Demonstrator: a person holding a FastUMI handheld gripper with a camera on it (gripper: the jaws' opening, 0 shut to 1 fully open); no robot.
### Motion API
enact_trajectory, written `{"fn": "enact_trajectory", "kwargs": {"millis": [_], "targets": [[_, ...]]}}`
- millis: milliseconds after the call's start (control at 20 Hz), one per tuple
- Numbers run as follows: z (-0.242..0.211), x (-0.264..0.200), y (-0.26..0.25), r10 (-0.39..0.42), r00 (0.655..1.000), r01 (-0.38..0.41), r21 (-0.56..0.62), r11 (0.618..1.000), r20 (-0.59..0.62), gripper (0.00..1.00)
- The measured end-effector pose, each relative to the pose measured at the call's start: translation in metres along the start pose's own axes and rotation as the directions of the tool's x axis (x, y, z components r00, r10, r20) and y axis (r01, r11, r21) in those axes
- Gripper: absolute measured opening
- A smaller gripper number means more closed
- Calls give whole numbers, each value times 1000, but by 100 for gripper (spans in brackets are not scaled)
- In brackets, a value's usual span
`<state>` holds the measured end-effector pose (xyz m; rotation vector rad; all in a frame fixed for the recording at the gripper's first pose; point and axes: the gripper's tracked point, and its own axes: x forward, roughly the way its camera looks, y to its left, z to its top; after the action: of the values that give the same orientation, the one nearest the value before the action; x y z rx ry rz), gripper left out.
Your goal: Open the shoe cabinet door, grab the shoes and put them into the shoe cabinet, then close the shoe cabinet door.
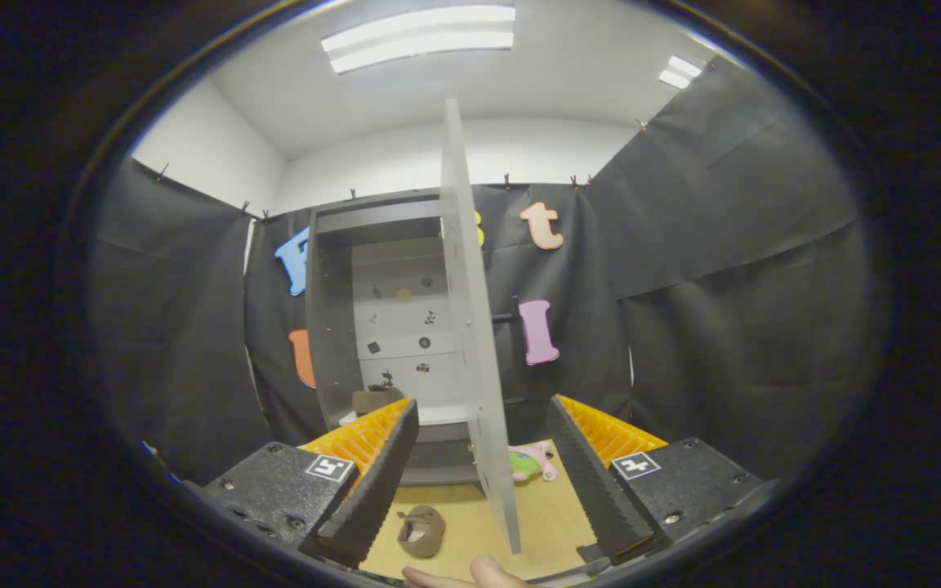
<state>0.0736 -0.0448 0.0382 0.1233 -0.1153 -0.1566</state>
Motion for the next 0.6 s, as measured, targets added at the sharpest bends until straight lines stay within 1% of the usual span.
{"fn": "enact_trajectory", "kwargs": {"millis": [50, 150, 300, 450, 600], "targets": [[-4, -6, 8, -1, 1000, 1, -22, 1000, 5, 99], [-14, -16, 23, 23, 1000, -23, -37, 999, 11, 100], [-38, -15, 52, 68, 998, -68, -11, 998, -15, 100], [-73, -2, 80, 91, 995, -91, 2, 996, -49, 100], [-112, 18, 96, 83, 992, -85, -17, 996, -92, 100]]}}
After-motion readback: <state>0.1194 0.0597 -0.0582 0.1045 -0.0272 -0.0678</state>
